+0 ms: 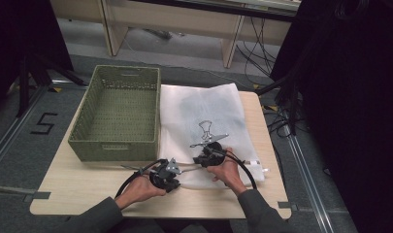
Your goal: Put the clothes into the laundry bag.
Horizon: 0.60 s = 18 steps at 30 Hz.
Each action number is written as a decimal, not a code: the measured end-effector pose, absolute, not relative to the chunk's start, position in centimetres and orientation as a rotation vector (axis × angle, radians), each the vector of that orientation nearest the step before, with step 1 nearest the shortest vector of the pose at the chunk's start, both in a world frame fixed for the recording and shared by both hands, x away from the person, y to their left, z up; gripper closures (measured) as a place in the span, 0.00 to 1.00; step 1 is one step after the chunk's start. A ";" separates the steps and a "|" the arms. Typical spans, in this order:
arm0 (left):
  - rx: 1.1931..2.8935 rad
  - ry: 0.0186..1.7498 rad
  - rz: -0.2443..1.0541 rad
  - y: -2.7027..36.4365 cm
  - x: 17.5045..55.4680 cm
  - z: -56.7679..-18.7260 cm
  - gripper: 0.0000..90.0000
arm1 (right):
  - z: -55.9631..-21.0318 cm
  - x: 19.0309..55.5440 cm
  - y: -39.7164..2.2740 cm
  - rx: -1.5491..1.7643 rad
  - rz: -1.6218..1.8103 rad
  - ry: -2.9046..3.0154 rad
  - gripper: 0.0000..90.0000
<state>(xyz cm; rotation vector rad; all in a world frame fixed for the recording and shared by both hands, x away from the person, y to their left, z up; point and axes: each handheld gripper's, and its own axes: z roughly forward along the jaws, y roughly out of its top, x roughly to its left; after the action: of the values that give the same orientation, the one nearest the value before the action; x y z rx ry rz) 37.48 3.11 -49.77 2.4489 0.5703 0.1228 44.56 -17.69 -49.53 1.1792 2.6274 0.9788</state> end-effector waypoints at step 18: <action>2.442 0.588 0.115 3.1 37.4 -49.8 0.94 | -42.4 41.5 -23.2 1.044 1.107 2.452 0.79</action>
<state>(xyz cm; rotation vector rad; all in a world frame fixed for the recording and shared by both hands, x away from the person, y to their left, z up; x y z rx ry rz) 37.41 3.09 -49.82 2.4420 0.5880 0.1149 41.53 -23.20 -42.37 1.0443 2.4515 1.1074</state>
